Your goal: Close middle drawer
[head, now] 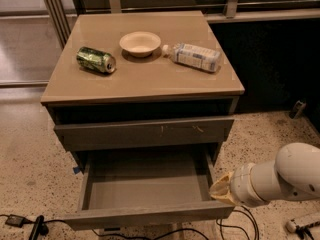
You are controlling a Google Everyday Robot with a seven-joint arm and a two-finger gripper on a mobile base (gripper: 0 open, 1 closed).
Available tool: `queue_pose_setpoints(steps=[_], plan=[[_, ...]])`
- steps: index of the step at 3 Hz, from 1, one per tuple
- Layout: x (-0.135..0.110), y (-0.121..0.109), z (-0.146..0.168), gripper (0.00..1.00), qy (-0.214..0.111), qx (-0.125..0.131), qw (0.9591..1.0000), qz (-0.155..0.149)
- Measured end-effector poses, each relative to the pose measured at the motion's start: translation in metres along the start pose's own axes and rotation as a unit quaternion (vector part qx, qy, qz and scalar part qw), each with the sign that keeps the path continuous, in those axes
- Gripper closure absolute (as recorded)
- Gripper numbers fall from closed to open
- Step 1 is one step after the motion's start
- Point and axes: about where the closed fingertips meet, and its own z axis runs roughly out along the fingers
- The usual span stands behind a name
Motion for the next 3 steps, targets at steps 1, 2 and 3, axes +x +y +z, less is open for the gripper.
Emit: queue_pose_setpoints(steps=[1,2,3], plan=[[0.018,0.002,0.029,1.0,-0.013,0.025,0.9996,-0.002],[0.018,-0.008,0.03,1.0,-0.014,0.047,0.9988,-0.001],[0.021,-0.003,0.04,1.0,-0.008,0.041,0.9991,-0.003]])
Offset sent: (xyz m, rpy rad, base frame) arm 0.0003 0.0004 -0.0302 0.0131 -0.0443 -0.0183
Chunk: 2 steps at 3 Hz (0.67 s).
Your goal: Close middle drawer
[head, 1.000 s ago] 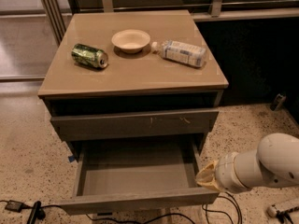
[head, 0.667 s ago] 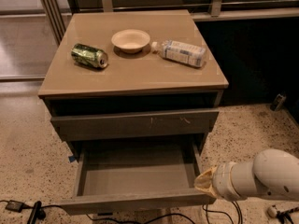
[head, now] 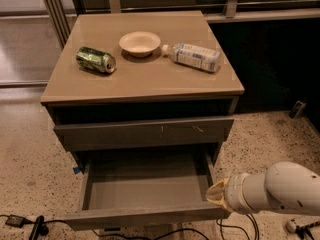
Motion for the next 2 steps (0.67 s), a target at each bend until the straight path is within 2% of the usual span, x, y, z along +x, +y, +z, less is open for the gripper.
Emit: queue_pose_setpoints(steps=[2], plan=[[0.042,0.027,0.06,1.0,0.023,-0.016,0.9994,0.023]])
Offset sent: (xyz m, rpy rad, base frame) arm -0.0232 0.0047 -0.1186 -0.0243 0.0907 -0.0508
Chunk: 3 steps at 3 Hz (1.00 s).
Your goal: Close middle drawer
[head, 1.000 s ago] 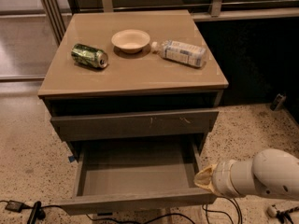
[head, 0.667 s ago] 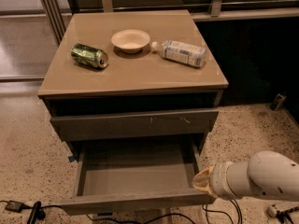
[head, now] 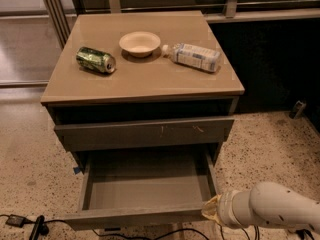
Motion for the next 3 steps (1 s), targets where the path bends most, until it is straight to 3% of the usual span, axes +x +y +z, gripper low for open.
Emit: queue_pose_setpoints(steps=[1,3], plan=[[0.016,0.013,0.026,1.0,0.001,-0.006,0.9998,0.021],[0.022,0.033,0.079,1.0,-0.006,-0.018,0.9997,0.017]])
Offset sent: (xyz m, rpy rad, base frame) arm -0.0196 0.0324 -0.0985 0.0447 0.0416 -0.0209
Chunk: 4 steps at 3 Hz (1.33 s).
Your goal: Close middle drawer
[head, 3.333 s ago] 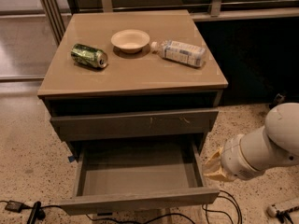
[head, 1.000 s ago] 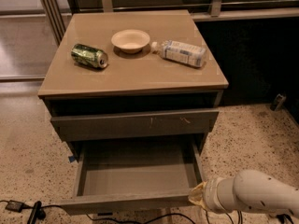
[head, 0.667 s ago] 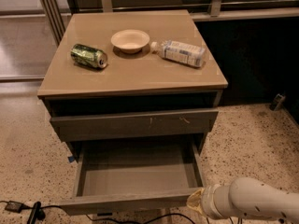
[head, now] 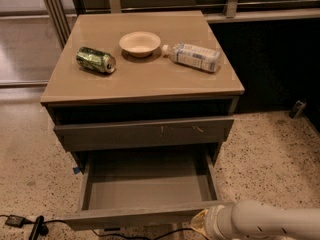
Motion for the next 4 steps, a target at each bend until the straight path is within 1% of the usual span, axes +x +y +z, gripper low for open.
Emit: queue_pose_setpoints(steps=[1,4], plan=[[-0.0007,-0.0004,0.0012,0.82,-0.001,0.001,1.0,0.0],[-0.0007,-0.0003,0.0013,0.12,-0.001,0.001,1.0,-0.001]])
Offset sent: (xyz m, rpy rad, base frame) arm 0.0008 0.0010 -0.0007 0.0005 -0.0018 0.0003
